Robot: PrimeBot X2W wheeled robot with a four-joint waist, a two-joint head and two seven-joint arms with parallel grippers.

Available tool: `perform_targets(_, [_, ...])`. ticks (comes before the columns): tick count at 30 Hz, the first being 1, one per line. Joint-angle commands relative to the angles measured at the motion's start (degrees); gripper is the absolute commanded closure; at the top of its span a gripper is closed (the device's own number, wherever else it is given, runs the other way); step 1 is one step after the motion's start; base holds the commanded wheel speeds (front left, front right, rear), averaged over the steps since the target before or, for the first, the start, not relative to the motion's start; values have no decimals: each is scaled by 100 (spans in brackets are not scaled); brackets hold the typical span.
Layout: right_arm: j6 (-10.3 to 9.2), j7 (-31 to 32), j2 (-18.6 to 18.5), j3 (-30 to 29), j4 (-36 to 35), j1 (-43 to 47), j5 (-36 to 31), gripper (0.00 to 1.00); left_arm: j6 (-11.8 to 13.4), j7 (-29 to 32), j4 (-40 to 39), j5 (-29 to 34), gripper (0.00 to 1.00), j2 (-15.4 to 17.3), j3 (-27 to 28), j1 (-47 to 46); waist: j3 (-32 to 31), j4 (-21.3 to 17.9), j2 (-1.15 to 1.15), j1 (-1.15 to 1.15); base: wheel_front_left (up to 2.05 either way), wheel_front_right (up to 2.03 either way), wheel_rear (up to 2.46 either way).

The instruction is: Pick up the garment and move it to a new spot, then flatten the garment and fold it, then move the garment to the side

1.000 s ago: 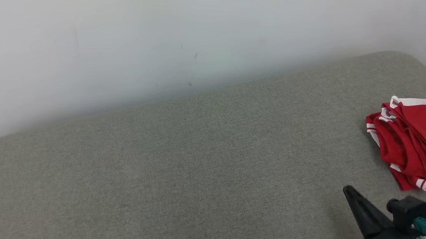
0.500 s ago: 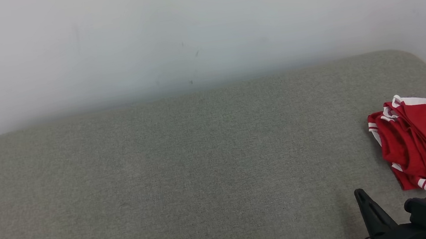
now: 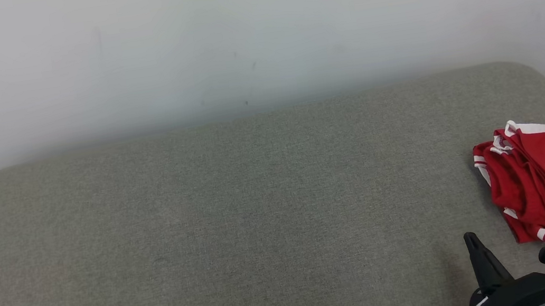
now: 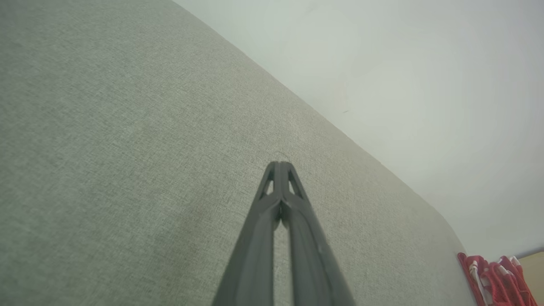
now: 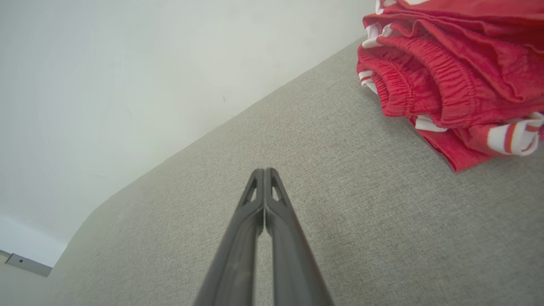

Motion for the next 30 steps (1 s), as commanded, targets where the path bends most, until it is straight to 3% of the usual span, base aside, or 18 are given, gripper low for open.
perform_targets(1, [-3, 50, 12, -89, -136, -113, 257, 100, -20, 57, -106, -274, 100, 41, 5, -161, 6, 4, 0, 0, 0, 0, 0])
perform_targets(30, [-5, 581, 214, -585, -499, -90, 2199, 100, -70, 590, -226, -2293, 100, 61, 1, -377, 87, 62, 0, 0, 0, 0, 0])
